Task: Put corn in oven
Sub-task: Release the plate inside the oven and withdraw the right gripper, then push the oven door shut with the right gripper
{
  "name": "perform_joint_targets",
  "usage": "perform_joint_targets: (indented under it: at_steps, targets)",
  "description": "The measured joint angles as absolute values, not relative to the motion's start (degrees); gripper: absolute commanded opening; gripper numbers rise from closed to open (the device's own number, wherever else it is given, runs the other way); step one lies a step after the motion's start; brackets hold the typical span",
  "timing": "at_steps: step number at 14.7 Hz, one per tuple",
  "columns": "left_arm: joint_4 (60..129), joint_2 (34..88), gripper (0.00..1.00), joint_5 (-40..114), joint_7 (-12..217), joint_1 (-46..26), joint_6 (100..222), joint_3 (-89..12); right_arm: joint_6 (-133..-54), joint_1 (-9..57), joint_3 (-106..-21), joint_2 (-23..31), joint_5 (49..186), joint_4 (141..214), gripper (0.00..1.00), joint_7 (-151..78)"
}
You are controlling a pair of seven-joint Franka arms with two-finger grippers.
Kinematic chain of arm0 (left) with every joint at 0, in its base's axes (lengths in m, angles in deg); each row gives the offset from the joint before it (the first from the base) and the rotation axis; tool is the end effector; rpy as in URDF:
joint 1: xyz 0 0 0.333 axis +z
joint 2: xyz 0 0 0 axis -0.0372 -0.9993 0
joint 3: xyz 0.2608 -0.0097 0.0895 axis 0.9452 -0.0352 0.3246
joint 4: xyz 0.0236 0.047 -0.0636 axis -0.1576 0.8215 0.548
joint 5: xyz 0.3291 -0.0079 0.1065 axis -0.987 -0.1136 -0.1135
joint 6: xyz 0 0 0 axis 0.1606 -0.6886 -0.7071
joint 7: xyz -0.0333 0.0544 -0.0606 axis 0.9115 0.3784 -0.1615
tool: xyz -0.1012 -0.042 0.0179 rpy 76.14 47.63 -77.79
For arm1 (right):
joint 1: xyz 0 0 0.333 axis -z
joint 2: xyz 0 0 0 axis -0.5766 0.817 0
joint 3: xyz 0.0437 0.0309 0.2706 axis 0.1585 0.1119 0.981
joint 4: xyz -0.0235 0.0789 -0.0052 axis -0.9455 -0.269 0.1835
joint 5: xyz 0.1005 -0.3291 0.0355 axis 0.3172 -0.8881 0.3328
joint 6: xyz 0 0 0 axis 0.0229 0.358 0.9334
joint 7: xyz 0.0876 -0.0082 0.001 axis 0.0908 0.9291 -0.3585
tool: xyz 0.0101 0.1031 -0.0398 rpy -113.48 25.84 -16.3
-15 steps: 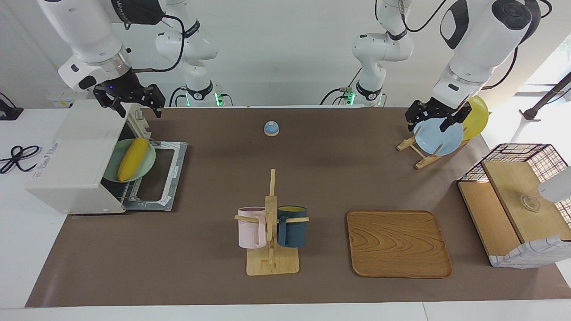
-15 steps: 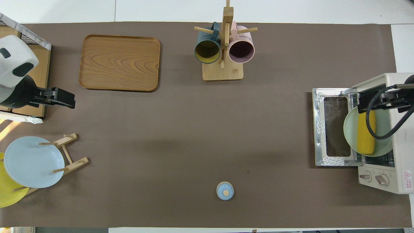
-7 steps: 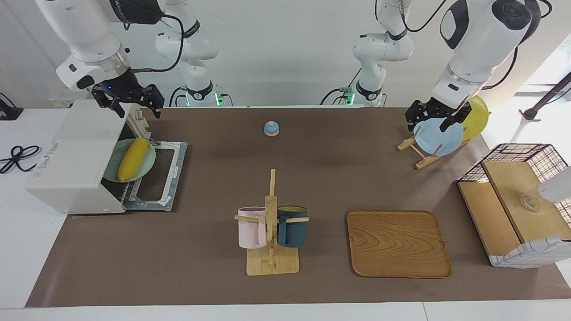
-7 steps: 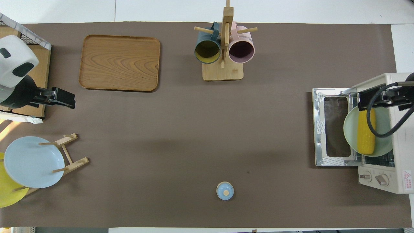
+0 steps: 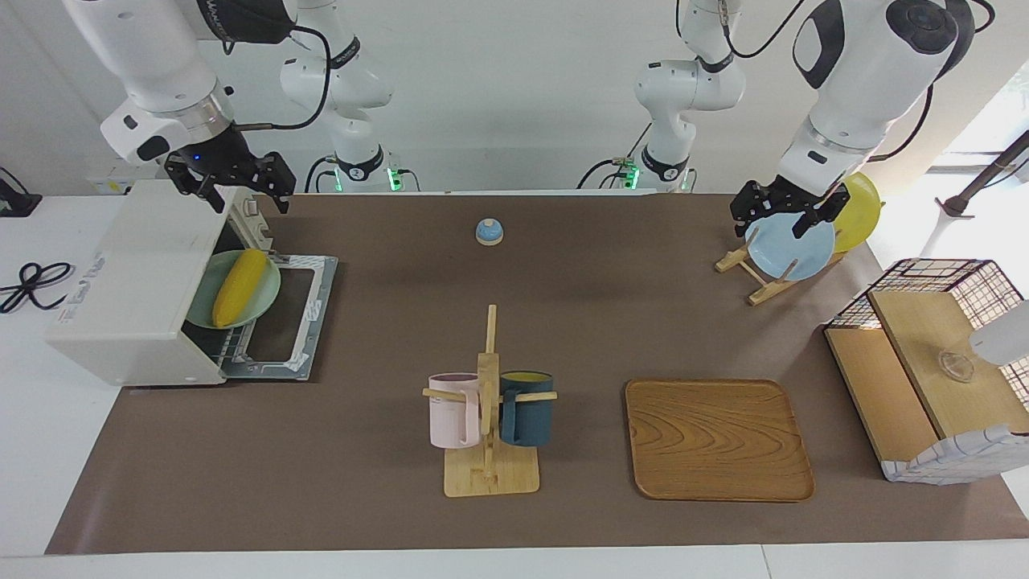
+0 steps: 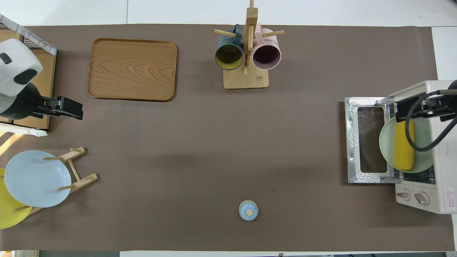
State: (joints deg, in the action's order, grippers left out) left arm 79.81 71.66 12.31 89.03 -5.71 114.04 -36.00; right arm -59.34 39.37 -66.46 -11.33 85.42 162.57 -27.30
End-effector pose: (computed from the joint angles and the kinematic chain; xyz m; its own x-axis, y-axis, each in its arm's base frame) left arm 0.4981 -0.0746 0.5522 0.9921 -0.1163 -0.0463 -0.1162 -0.9932 0.0055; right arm 0.4926 0.0003 0.5813 0.9953 -0.0176 -0.0949 -0.0150 -0.9995 0.0288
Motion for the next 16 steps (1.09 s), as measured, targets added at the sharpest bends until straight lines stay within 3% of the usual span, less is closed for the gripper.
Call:
perform_joint_targets:
  at_steps: [7, 12, 16]
  targets:
    - [79.8, 71.7, 1.00, 12.3, 89.0, -5.7, 114.0, -36.0, -61.7, 39.4, -66.4, -11.2, 85.5, 163.6, 1.00, -27.3]
    - [79.8, 71.7, 1.00, 12.3, 89.0, -5.7, 114.0, -36.0, -81.5, 37.1, -66.1, -12.8, 88.7, 179.5, 1.00, -26.8]
    - [79.8, 71.7, 1.00, 12.3, 89.0, -5.7, 114.0, -36.0, -93.7, 35.6, -66.0, -10.5, 89.2, 190.0, 1.00, -26.7]
